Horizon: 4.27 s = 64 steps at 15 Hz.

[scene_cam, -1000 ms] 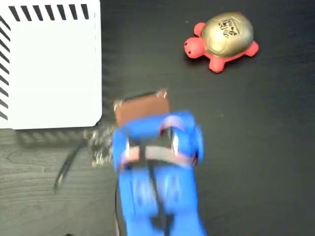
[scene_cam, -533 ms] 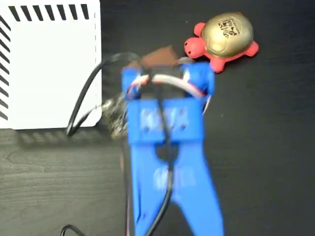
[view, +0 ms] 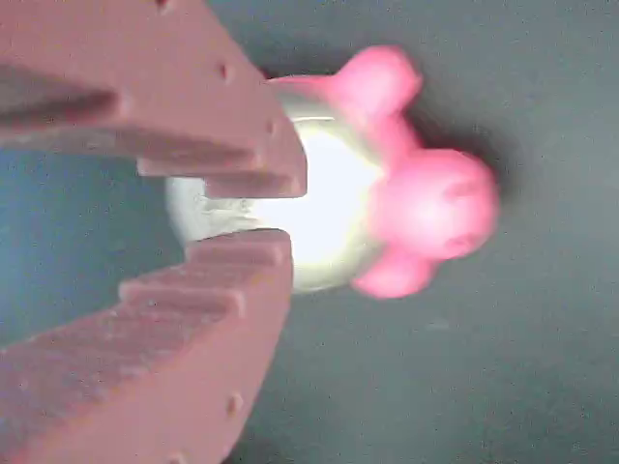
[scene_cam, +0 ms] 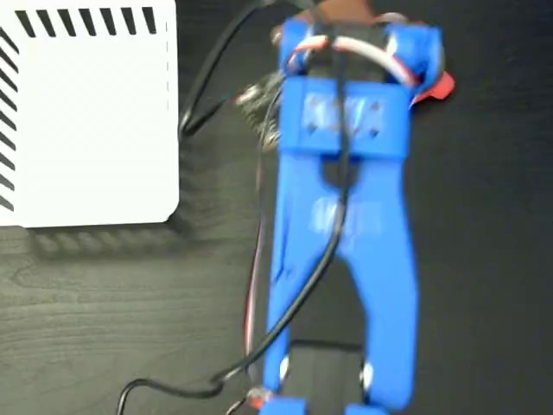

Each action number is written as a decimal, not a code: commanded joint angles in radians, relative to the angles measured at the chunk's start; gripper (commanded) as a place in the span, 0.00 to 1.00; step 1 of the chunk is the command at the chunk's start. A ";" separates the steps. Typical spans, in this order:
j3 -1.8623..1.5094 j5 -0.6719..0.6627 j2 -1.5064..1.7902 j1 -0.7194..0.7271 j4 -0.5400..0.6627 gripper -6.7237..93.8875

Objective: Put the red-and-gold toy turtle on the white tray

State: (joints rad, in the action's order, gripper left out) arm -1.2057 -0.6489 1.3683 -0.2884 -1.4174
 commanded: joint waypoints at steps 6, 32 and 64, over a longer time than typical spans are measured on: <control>0.333 -0.121 -0.227 -0.101 -0.002 0.07; 0.652 -0.198 -0.634 -0.181 -0.126 0.63; 0.767 -0.097 -0.813 -0.167 -0.097 0.10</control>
State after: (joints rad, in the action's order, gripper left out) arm -0.4525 -0.7424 0.5062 -0.4449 -1.5079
